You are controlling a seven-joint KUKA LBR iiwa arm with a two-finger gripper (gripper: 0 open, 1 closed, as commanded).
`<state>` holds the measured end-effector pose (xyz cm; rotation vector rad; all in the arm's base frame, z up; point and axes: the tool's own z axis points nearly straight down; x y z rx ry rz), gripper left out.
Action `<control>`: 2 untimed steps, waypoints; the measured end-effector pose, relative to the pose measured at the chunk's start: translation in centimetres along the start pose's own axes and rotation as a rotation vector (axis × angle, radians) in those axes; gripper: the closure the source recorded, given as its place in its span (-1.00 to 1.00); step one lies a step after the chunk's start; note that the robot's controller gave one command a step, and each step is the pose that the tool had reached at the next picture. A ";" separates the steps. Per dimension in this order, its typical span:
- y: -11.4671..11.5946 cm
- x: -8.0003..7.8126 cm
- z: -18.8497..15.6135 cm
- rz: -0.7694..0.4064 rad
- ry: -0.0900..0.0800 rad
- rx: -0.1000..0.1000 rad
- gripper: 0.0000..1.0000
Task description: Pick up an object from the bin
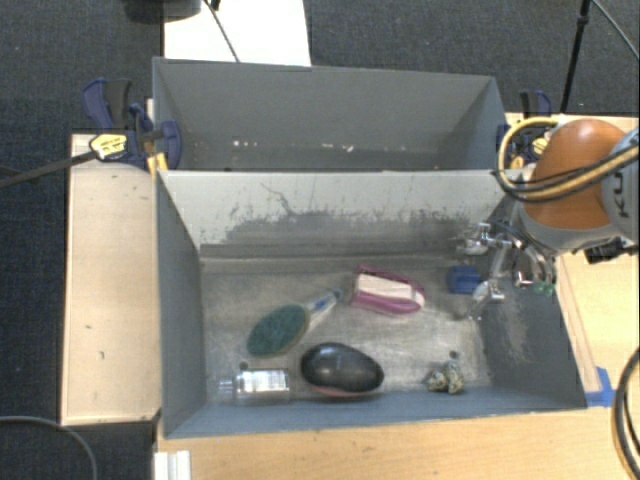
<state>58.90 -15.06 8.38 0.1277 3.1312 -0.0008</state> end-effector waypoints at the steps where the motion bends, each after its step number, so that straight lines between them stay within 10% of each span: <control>1: -0.1 0.9 0.4 0.138 0.007 -0.001 -1.00; 2: 0.2 1.7 0.5 0.332 0.010 -0.001 -1.00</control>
Offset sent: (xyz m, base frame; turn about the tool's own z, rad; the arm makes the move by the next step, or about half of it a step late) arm -0.0099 -0.0001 -0.0048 0.1382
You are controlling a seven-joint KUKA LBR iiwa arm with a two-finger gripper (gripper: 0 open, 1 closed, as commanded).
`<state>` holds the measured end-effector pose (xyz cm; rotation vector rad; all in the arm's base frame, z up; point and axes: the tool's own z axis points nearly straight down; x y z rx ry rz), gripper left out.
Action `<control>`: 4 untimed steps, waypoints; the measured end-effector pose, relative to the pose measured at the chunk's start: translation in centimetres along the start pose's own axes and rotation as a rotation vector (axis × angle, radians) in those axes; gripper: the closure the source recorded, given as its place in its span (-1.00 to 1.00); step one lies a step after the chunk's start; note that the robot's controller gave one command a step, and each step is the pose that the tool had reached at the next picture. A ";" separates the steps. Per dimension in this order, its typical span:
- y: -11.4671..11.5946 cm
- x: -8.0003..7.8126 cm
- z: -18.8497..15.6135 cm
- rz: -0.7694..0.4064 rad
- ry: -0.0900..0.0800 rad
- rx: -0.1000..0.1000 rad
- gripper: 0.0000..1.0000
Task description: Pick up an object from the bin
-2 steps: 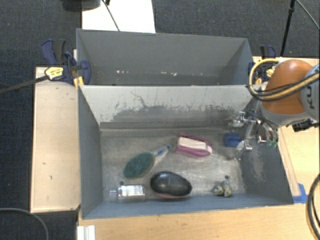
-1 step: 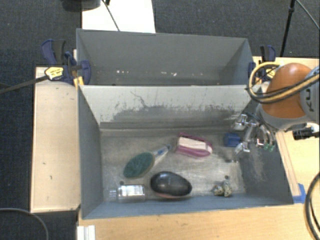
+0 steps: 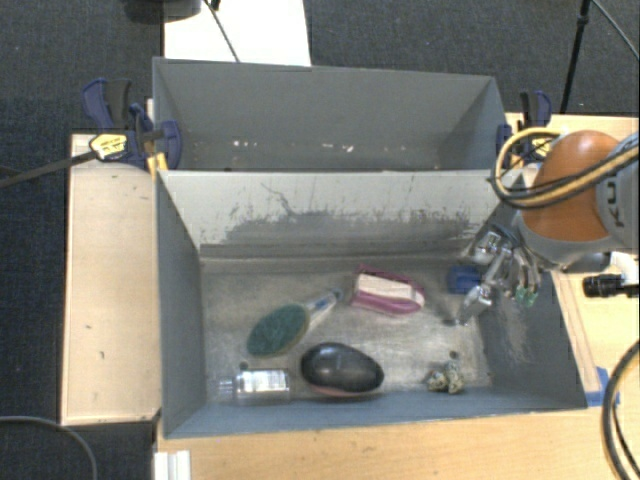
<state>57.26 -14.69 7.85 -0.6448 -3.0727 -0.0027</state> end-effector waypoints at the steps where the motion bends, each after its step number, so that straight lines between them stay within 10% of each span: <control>1: -0.9 4.7 0.6 -0.149 -0.012 0.001 -1.00; 2: -0.6 7.7 0.6 -0.413 -0.016 0.003 -1.00; 3: 7.7 6.9 0.0 -0.381 -0.009 -0.003 -1.00; 4: 15.9 10.0 -12.7 -0.372 -0.012 -0.004 -1.00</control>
Offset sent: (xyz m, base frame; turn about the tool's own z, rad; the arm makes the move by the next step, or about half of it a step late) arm -0.0489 0.0111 -0.0085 -0.1496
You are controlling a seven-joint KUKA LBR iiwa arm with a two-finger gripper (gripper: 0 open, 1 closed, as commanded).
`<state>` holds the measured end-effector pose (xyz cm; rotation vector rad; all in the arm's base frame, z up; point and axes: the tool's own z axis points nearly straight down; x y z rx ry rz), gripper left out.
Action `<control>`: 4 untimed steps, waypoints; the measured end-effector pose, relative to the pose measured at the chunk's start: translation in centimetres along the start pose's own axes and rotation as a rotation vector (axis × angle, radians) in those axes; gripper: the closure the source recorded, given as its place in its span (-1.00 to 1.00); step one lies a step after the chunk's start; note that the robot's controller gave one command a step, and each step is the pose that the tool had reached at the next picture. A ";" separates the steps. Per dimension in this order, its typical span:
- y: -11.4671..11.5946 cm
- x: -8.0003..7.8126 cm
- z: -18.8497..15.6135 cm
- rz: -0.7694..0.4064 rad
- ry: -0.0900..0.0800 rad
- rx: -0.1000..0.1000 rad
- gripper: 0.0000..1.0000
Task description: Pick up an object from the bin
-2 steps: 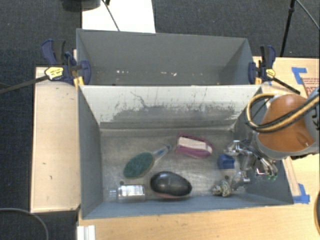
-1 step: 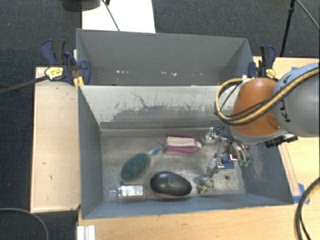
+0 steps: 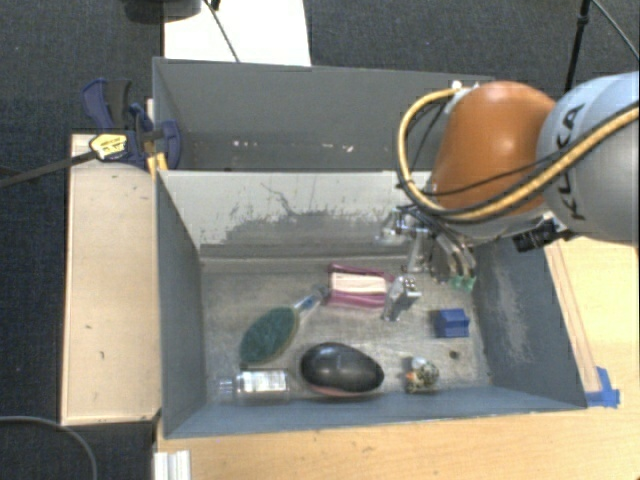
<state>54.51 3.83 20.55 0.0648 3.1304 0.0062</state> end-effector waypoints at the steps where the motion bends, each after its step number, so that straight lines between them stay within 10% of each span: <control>1: 2.3 -3.2 7.3 -0.108 0.011 0.003 -1.00; 2: 1.5 -3.4 12.9 0.044 0.006 0.003 -1.00; 3: 1.5 -3.6 12.8 0.041 0.001 0.003 1.00; 4: 1.7 -2.3 -7.6 0.019 0.001 0.003 1.00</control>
Offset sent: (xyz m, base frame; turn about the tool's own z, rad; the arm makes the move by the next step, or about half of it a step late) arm 0.0335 0.0210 -0.0694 -0.1070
